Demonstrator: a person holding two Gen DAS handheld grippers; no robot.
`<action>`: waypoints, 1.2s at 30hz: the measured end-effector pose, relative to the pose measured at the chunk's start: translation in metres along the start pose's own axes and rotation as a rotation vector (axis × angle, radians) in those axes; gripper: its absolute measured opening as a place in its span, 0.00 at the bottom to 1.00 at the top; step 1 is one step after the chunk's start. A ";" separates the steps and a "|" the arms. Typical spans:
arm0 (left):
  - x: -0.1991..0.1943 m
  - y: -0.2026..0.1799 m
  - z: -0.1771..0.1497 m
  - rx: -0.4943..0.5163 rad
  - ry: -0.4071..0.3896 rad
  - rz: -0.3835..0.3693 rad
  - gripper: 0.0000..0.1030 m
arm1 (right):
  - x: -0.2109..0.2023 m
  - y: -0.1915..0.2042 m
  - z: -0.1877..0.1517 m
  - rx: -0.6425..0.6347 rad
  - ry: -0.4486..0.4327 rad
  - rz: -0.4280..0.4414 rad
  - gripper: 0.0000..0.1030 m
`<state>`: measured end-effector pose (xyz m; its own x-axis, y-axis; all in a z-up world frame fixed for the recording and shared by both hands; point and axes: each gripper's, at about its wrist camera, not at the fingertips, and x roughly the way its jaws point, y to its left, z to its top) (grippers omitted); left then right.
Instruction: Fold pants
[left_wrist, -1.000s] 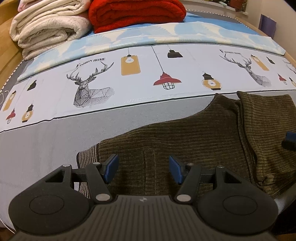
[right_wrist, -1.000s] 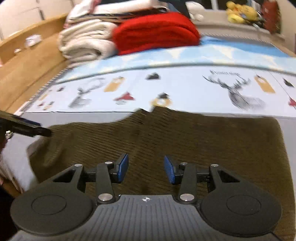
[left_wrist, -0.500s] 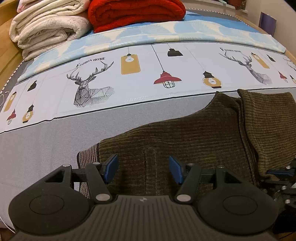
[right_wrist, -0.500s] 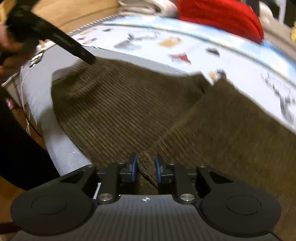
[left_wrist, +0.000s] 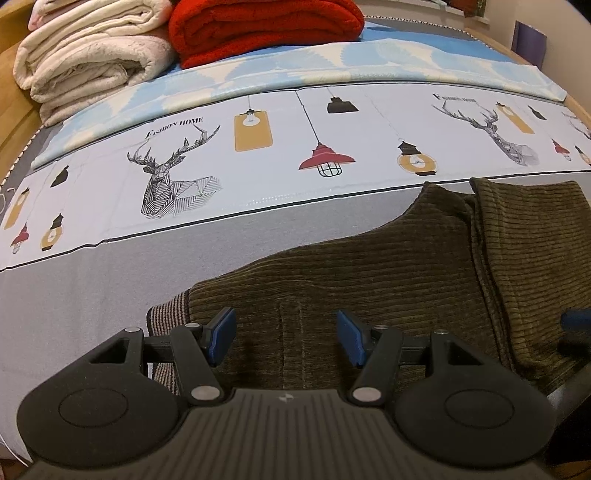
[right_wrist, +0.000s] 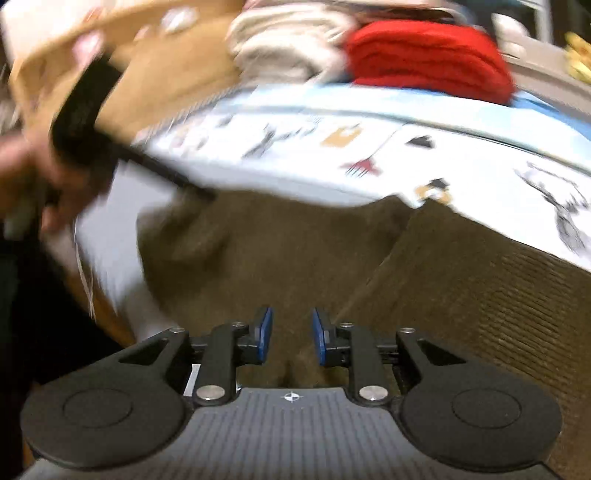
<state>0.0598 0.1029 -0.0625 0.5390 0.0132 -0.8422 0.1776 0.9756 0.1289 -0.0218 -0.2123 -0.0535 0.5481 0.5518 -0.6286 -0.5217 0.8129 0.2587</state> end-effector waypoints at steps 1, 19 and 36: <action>0.000 0.001 0.000 -0.001 0.001 0.001 0.64 | 0.003 -0.003 -0.001 0.010 0.011 -0.030 0.25; 0.000 0.006 -0.003 -0.005 0.008 0.008 0.64 | 0.028 0.020 -0.021 -0.196 0.178 -0.090 0.23; -0.006 0.075 -0.029 -0.323 0.092 -0.128 0.71 | 0.028 -0.007 -0.007 -0.068 0.109 -0.240 0.31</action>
<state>0.0459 0.1825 -0.0633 0.4506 -0.1085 -0.8861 -0.0386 0.9893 -0.1407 -0.0075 -0.2041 -0.0777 0.5895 0.3185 -0.7423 -0.4301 0.9016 0.0453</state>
